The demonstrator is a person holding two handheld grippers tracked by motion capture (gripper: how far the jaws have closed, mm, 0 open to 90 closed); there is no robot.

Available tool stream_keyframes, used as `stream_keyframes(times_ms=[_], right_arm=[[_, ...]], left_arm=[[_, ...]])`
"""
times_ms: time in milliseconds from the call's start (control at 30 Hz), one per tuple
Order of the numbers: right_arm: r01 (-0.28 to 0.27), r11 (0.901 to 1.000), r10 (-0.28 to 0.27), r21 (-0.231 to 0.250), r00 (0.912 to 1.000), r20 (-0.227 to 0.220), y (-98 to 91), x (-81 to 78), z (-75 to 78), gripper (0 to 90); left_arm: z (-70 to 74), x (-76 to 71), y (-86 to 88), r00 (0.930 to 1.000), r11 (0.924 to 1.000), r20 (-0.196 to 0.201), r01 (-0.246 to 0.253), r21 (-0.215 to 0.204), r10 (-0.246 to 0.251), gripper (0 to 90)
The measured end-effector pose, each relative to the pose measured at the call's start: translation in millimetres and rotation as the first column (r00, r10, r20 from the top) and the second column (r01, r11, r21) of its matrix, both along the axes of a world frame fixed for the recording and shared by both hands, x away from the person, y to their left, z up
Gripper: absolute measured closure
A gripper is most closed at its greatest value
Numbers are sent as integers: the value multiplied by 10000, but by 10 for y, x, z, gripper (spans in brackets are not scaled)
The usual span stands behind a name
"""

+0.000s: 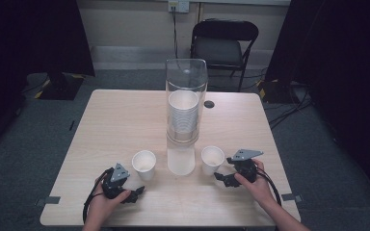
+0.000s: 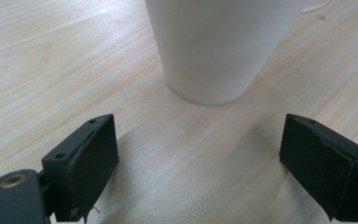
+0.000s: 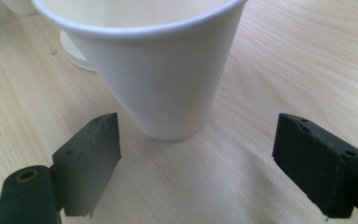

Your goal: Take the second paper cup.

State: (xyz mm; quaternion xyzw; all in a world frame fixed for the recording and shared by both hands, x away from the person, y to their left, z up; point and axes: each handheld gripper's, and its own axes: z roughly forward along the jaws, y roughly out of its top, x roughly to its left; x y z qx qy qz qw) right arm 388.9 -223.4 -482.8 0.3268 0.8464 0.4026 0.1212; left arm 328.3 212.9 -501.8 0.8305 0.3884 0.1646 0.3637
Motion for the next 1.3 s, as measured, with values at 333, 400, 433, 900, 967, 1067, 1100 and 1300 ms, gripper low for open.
stream_keyframes(times_ms=[333,400,433,900,967,1067,1100,1300], right_arm=[[87,9999,-86,138,9999,-71,-156,-57,46,149],[69,9999,-68,153,9999,-93,-195,-62,54,149],[55,9999,-54,119,10000,-69,-233,-67,53,149],[365,9992,-360,145,9987,-365,-500,-136,-8,149],[352,9992,-345,179,9987,-372,-510,-139,-7,149],[296,9995,-292,108,9987,-407,-551,-168,-3,149],[296,9995,-292,108,9987,-407,-551,-168,-3,149],[338,9993,-332,128,9984,-454,-620,-195,-5,149]], left_arm=[[0,0,0,10000,10000,0,-3,-4,3,109],[0,0,0,10000,10000,-1,-1,-5,1,109],[0,0,0,10000,10000,-1,0,-4,0,109],[0,0,0,10000,10000,0,-1,-1,1,109],[0,0,0,10000,10000,-1,0,-2,0,109],[0,0,0,10000,10000,-1,-3,-4,3,109],[0,0,0,10000,10000,-1,-2,-4,2,109],[0,0,0,10000,10000,3,-3,-3,3,109]])
